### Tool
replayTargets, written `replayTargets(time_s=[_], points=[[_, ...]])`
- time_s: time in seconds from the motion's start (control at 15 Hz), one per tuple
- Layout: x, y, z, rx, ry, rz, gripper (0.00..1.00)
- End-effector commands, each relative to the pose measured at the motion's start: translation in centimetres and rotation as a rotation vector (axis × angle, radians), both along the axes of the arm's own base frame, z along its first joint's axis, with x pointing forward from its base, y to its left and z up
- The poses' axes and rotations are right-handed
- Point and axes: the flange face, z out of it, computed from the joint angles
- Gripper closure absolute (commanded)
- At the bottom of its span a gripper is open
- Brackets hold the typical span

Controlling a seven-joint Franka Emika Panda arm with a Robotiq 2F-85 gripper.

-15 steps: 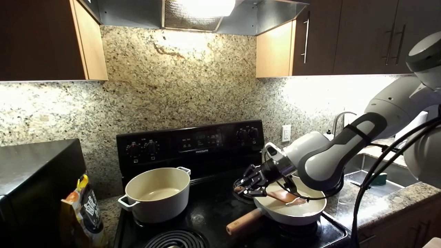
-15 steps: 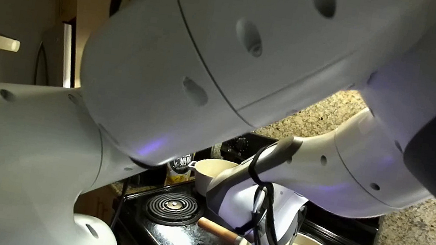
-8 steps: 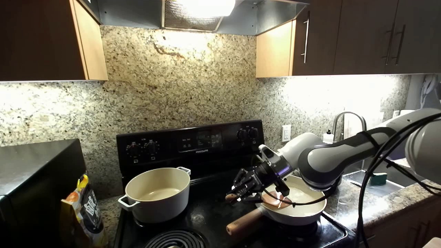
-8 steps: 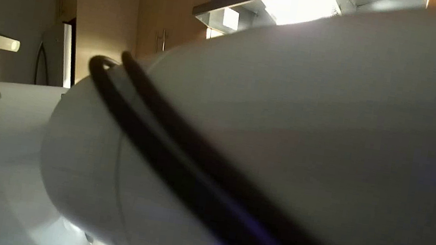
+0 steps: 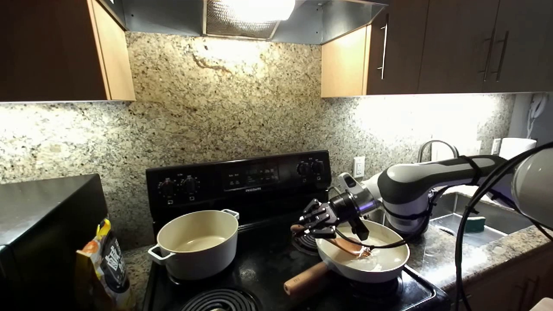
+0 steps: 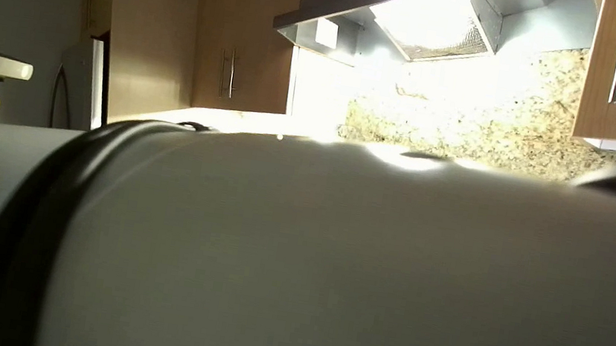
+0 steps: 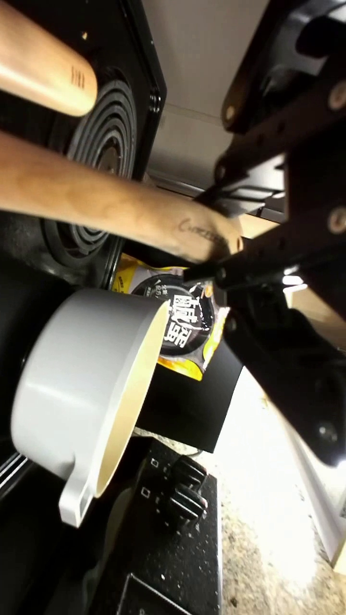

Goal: Stir the pan with the wooden spoon

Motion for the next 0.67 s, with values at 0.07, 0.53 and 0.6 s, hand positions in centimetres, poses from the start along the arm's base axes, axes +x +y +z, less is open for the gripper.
replayTargets(time_s=[0.07,0.53,0.6], points=[[1.3,-2.9,2.3,0.031,-0.077,0.027,0.88],[6.2,-4.5,5.6,-0.040,-0.057,0.235,0.88],[6.8,-4.3,6.2,-0.043,-0.041,0.263,0.88]])
